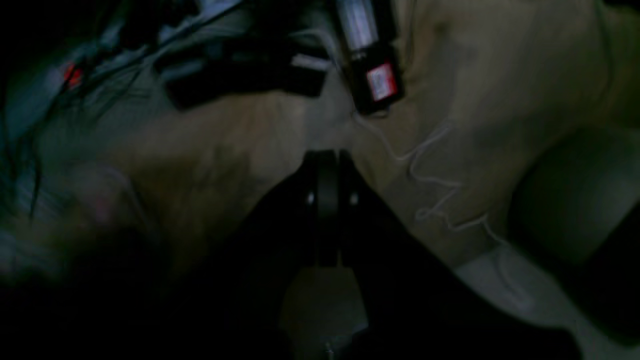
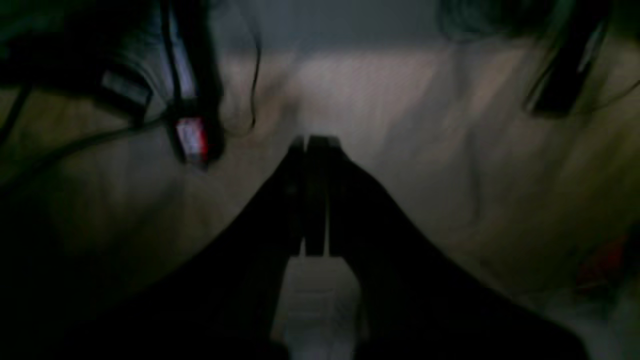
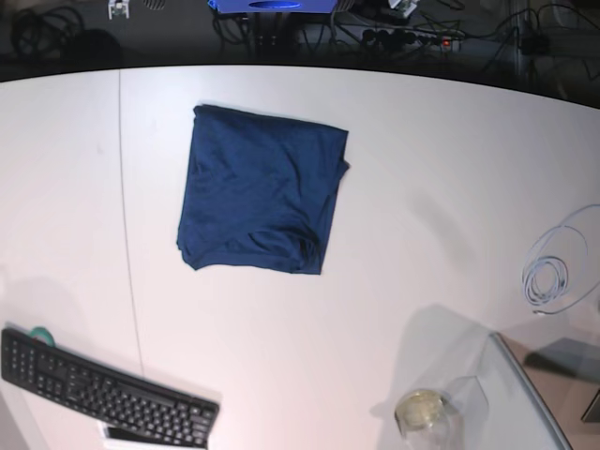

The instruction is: Layout the t-shirt on the table in an organized manner, then fold the t-shirt properly

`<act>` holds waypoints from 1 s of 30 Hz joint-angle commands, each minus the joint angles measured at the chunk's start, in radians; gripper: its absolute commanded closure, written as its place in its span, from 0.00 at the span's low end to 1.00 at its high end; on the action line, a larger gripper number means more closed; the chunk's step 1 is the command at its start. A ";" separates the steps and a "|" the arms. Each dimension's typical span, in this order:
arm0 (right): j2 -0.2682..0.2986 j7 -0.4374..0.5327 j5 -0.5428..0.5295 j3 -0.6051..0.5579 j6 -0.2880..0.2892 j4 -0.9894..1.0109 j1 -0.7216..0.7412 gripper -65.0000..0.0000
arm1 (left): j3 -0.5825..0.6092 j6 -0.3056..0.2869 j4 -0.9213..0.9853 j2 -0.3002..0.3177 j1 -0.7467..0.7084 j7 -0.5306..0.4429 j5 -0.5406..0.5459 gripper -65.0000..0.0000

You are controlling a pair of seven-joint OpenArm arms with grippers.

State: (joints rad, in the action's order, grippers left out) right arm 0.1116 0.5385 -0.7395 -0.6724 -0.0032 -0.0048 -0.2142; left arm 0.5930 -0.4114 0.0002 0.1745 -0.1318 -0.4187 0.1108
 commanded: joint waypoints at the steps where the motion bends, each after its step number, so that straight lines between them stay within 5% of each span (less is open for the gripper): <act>1: 0.010 0.025 0.002 -0.019 0.006 0.005 -0.014 1.00 | 0.002 -0.004 0.000 -0.002 0.002 0.004 0.003 1.00; 4: 0.035 0.009 0.001 -0.059 0.006 -0.040 -0.020 1.00 | -0.008 -0.004 -0.079 -0.007 -0.009 0.030 0.008 1.00; 13: 0.067 -0.123 0.001 -0.082 0.006 -0.113 0.002 1.00 | -0.319 -0.004 -0.118 -0.034 -0.021 0.034 0.165 1.00; 20: 0.067 -0.185 0.001 -0.082 0.006 -0.113 0.014 1.00 | -0.365 0.001 -0.115 -0.051 -0.039 0.042 0.160 1.00; 30: 0.063 -0.183 -0.001 -0.077 0.004 -0.182 0.014 1.00 | -0.361 0.210 -0.115 -0.043 -0.032 0.042 0.160 1.00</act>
State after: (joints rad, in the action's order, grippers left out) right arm 0.1661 0.3477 -0.7364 -0.7525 0.0086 -0.1886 -0.1921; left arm 0.2306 -0.2077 -0.1158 0.1219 -0.1532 -0.3698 0.2699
